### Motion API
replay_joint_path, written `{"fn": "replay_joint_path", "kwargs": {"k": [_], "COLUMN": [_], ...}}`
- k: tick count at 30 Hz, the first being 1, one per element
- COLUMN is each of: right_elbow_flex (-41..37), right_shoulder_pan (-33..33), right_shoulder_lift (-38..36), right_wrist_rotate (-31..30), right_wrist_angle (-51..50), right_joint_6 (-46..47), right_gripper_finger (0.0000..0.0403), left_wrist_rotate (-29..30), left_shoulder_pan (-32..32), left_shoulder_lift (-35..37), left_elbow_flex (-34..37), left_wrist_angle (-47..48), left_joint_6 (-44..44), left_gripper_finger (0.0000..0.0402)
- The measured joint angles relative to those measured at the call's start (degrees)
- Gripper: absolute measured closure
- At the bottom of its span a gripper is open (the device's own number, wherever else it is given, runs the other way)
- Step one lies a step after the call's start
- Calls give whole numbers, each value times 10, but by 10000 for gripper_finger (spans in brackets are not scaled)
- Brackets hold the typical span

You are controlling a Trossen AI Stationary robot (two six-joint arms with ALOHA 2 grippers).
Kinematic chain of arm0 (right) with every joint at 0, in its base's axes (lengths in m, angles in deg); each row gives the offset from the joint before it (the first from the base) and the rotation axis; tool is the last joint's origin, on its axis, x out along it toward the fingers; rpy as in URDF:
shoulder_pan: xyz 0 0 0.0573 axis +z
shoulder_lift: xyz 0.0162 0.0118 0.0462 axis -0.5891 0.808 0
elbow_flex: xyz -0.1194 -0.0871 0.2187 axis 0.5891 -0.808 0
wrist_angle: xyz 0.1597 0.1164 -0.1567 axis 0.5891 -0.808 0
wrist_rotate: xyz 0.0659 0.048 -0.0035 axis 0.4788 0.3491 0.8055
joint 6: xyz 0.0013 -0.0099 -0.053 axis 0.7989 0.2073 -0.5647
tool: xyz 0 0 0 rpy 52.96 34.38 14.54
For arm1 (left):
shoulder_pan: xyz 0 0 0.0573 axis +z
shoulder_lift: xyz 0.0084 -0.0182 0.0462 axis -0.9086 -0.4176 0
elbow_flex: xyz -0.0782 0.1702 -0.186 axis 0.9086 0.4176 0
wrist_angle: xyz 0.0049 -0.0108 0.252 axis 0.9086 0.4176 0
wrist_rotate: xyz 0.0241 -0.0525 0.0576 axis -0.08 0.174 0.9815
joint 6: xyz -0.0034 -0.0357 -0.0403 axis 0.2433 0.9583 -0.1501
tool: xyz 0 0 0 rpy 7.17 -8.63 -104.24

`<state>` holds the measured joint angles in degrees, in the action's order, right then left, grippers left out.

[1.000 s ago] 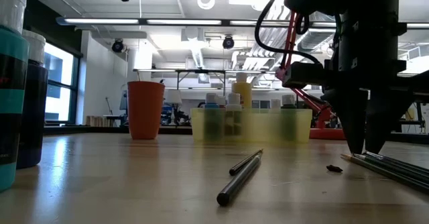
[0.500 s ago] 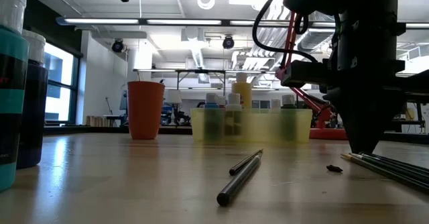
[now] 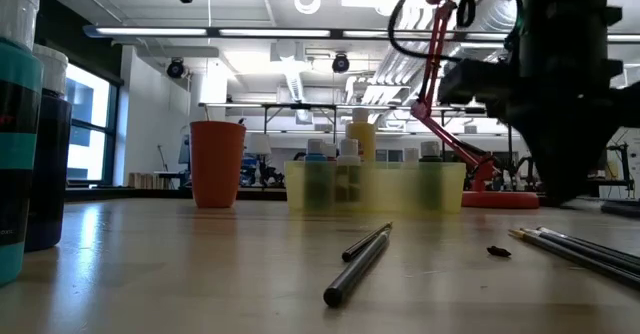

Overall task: Pick & Place Paint Supplies
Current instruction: Put the silver paintbrush into the orange cup

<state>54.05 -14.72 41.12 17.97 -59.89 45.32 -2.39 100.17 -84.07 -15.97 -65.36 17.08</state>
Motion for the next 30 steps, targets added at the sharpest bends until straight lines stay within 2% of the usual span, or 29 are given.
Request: {"fn": "replay_joint_path", "kwargs": {"k": [8,17,25,30], "right_elbow_flex": [1,1,1,1], "right_shoulder_pan": [0,0,-1,-19], "right_shoulder_lift": [-87,-195,-247,-247], "right_wrist_rotate": [-34,-139,-250,-299], "right_wrist_angle": [-2,46,200,354], "right_joint_6": [-49,-130,-316,-463], "right_gripper_finger": [399,399,399,399], "left_wrist_rotate": [0,-1,-1,-1], "left_shoulder_pan": [0,0,0,0], "left_shoulder_lift": [0,0,0,0], "left_elbow_flex": [0,0,0,0], "left_wrist_angle": [0,0,0,0], "left_joint_6": [0,0,2,12], "left_gripper_finger": [398,398,398,398]}}
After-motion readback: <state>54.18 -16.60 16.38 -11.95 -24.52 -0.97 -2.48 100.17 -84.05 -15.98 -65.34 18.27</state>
